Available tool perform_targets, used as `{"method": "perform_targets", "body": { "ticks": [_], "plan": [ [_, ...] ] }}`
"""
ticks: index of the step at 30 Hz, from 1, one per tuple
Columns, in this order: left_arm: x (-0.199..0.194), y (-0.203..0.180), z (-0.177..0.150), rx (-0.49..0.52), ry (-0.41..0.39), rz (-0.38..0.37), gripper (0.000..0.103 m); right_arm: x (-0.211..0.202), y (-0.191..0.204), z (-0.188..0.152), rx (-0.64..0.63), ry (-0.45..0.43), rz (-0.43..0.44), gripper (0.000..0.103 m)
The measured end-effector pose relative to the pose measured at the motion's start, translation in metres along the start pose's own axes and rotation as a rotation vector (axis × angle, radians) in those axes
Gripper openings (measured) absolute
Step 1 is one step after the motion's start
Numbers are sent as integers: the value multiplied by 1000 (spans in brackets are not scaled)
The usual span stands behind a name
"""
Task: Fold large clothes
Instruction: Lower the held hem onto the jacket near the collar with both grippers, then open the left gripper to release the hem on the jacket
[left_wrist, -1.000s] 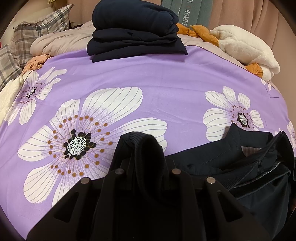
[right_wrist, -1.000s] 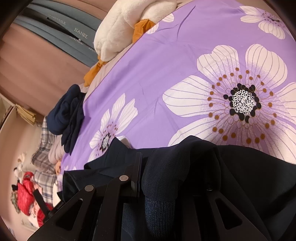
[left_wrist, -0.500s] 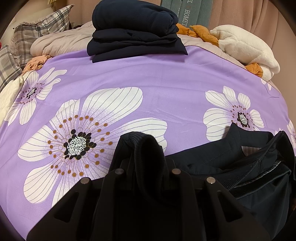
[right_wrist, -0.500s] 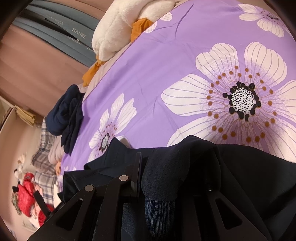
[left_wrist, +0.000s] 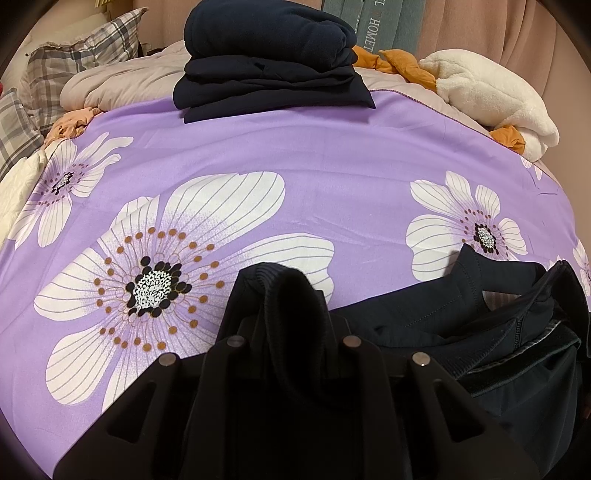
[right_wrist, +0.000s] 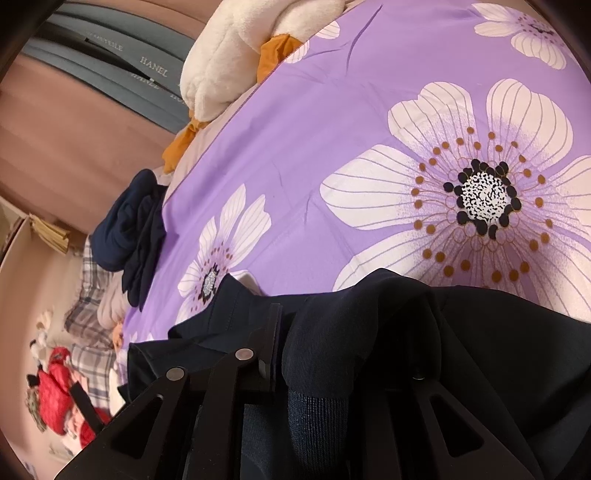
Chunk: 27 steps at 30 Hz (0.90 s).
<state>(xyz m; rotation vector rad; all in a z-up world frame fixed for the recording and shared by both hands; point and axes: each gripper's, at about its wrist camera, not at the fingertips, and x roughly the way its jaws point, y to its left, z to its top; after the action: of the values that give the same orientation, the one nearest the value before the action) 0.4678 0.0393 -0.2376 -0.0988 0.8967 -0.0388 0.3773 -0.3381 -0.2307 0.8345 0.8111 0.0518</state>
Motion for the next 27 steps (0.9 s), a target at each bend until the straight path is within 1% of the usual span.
{"method": "perform_targets", "body": {
  "ticks": [8,13,16,20,22,23,24,25,26,27],
  "plan": [
    [2,0,-1,-6,1,-2,20,0,0,1,16,4,-1,15],
    [1,3,-1,-28,2,-12,21,-2,-2,1,46,9,18,15],
    [0,3,-1,-28,2,-15,23,-2,-2,2,54,10,18,15],
    [-2,1,0,-20,4,0,28,-3,-3,1,79,16,20,16],
    [-3,-1,0,-12,4,9,31,-3,-3,1,85,18,19,17],
    [-3,-1,0,-11,3,15,36,-3,-3,3,86,18,18,17],
    [-4,0,1,-10,-2,25,44,-4,-3,2,87,20,15,18],
    [-5,1,1,-13,-7,28,47,-4,-2,3,88,20,13,19],
    [-6,2,1,-14,-10,34,52,-4,-2,3,90,20,11,19],
    [-7,2,1,-11,-15,40,53,-5,-2,4,91,19,9,21]
  ]
}}
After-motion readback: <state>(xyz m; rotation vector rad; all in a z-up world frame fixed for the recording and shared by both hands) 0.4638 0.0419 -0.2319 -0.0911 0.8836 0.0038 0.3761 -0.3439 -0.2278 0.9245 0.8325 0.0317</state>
